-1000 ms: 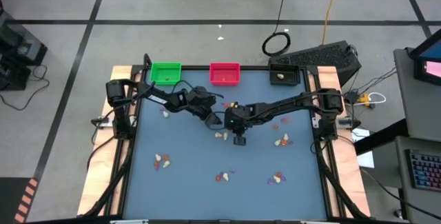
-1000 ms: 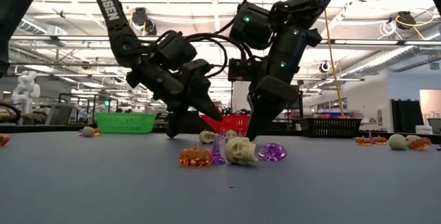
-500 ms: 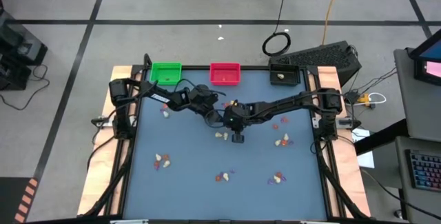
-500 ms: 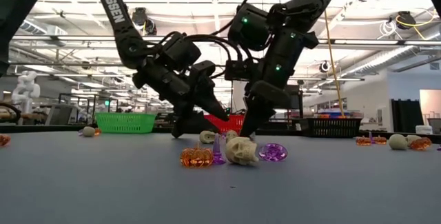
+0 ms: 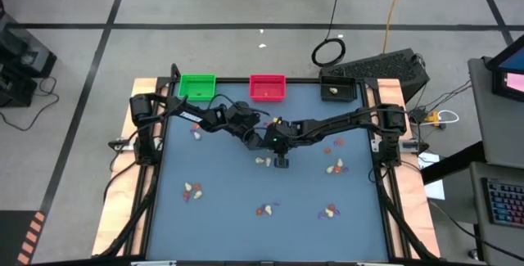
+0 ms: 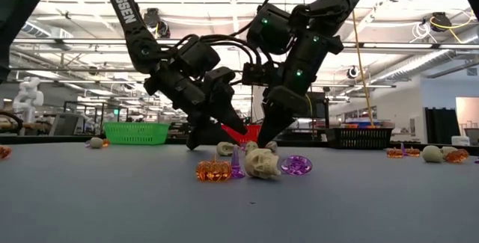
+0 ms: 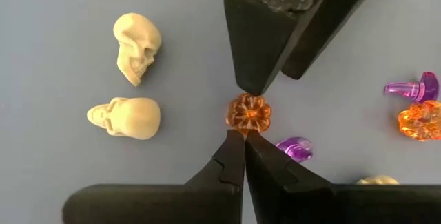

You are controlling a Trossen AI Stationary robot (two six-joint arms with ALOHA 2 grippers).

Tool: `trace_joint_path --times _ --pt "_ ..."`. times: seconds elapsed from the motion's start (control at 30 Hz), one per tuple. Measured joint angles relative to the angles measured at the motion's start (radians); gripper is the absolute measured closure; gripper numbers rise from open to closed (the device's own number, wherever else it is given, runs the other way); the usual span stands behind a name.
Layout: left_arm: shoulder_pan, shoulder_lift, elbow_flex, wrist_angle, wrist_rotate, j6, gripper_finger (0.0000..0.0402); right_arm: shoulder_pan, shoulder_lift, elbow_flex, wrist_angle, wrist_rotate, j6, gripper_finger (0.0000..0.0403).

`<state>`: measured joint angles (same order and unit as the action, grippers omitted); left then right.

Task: Sort Halloween decoration
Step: Put the orange pumpkin toy into the red bin

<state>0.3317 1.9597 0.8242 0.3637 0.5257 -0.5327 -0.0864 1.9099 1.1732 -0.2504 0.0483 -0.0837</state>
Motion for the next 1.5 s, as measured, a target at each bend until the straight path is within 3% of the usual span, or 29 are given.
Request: trace_joint_path --times 0.3,0.53,0.77,0.93,1.07,1.33,1.5 --pt "-0.003 0.012 0.0 -0.002 0.016 0.0 0.0207 0.003 -0.039 0.001 -0.044 -0.024 -0.017 0.0397" --pt "-0.003 0.012 0.0 -0.004 0.019 -0.006 0.0207 0.003 0.004 0.0 -0.023 -0.052 -0.008 0.0397" --pt "0.02 -0.02 0.002 -0.043 0.149 0.016 0.0208 0.003 0.018 0.0 -0.003 -0.048 -0.009 0.0397" --pt "0.065 -0.071 0.003 -0.214 0.224 0.124 0.0208 0.003 -0.009 0.0 -0.037 -0.038 -0.013 0.0397" --pt "0.088 -0.097 0.002 -0.305 0.218 0.169 0.0208 0.003 -0.059 0.0 -0.069 0.007 -0.024 0.0397" --pt "0.097 -0.105 -0.001 -0.239 0.209 0.096 0.0208 0.004 -0.121 -0.034 -0.051 -0.079 0.028 0.04" --pt "0.091 -0.093 -0.001 -0.162 0.131 0.043 0.0208 0.008 -0.104 -0.159 0.176 -0.076 0.114 0.0402"
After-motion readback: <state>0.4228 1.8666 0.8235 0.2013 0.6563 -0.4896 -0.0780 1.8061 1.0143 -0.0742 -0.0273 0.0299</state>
